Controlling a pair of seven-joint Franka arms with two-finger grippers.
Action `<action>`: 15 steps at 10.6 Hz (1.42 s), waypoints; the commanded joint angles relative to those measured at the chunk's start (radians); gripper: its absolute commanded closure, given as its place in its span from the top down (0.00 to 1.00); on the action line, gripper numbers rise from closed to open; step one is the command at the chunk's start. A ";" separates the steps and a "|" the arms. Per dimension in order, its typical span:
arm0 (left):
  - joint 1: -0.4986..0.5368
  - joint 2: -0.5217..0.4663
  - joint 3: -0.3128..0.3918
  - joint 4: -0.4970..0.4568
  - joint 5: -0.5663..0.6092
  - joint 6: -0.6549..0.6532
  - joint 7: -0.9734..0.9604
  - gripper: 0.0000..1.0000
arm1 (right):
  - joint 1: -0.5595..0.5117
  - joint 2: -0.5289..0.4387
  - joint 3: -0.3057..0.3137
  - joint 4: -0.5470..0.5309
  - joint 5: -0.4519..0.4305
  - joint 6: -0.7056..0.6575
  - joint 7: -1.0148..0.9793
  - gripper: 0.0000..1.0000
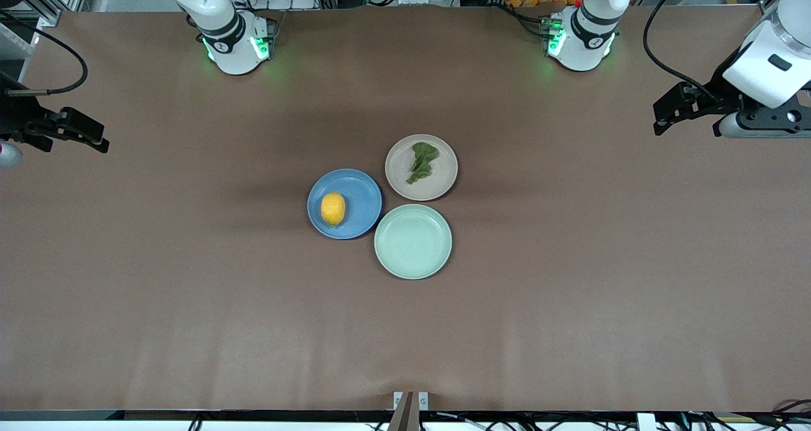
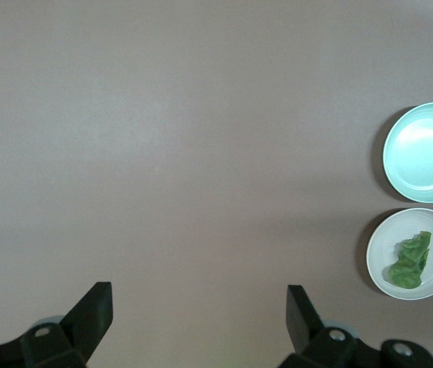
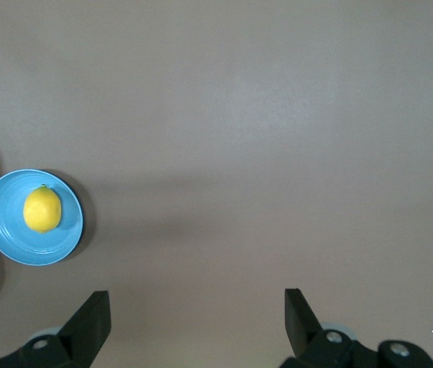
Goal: Pick lemon and lettuce from blue and beige plates
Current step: 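Move the right gripper toward the lemon while the left gripper approaches the lettuce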
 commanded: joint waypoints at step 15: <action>-0.022 0.129 -0.193 -0.015 0.012 0.001 -0.077 1.00 | 0.007 0.009 0.010 -0.004 0.020 -0.002 0.013 1.00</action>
